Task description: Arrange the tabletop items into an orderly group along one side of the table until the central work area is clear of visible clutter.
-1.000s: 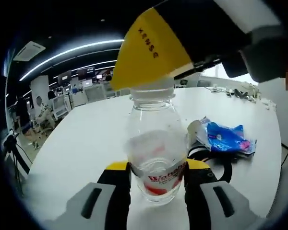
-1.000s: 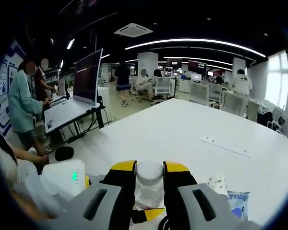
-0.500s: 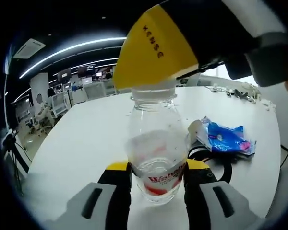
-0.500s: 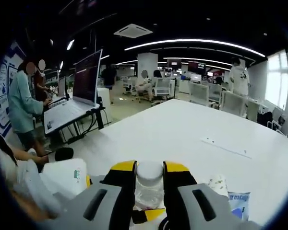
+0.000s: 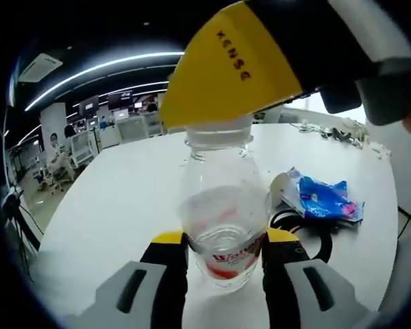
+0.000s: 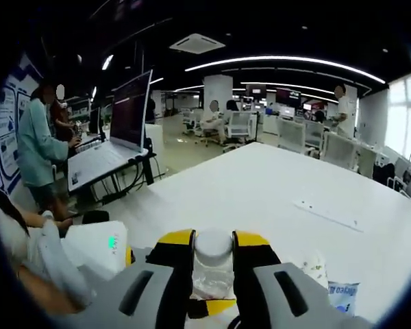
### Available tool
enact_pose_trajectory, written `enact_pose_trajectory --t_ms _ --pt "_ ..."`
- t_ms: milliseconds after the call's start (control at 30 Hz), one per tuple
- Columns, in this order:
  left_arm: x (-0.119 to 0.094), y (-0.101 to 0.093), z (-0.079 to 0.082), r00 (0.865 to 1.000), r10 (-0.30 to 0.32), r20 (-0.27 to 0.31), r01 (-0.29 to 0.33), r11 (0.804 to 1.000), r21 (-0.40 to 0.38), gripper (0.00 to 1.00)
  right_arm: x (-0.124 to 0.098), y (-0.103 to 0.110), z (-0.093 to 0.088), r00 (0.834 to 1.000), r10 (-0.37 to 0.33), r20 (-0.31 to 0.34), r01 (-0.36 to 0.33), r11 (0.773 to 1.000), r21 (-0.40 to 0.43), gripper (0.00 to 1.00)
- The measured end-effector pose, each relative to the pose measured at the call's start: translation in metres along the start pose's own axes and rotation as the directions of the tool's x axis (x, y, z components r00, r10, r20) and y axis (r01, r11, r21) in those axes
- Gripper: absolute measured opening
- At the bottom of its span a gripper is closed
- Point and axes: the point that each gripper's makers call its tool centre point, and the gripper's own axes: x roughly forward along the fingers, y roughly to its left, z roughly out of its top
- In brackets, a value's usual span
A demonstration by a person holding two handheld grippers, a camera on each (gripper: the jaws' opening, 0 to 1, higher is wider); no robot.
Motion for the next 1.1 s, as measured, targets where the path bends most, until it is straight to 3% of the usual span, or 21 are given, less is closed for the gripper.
enact_pose_trajectory --t_ms 567,1100 --pt "0.017 0.046 0.017 1.000 0.026 -0.003 -0.026 0.999 0.026 0.39 0.042 -0.009 0.029 0.997 0.078 0.011 -0.078 0.997 0.000 0.18" --pt "0.047 0.086 0.023 0.998 0.055 -0.007 -0.055 0.998 0.010 0.38 0.084 -0.023 0.041 0.992 0.126 0.002 -0.126 0.992 0.014 0.18"
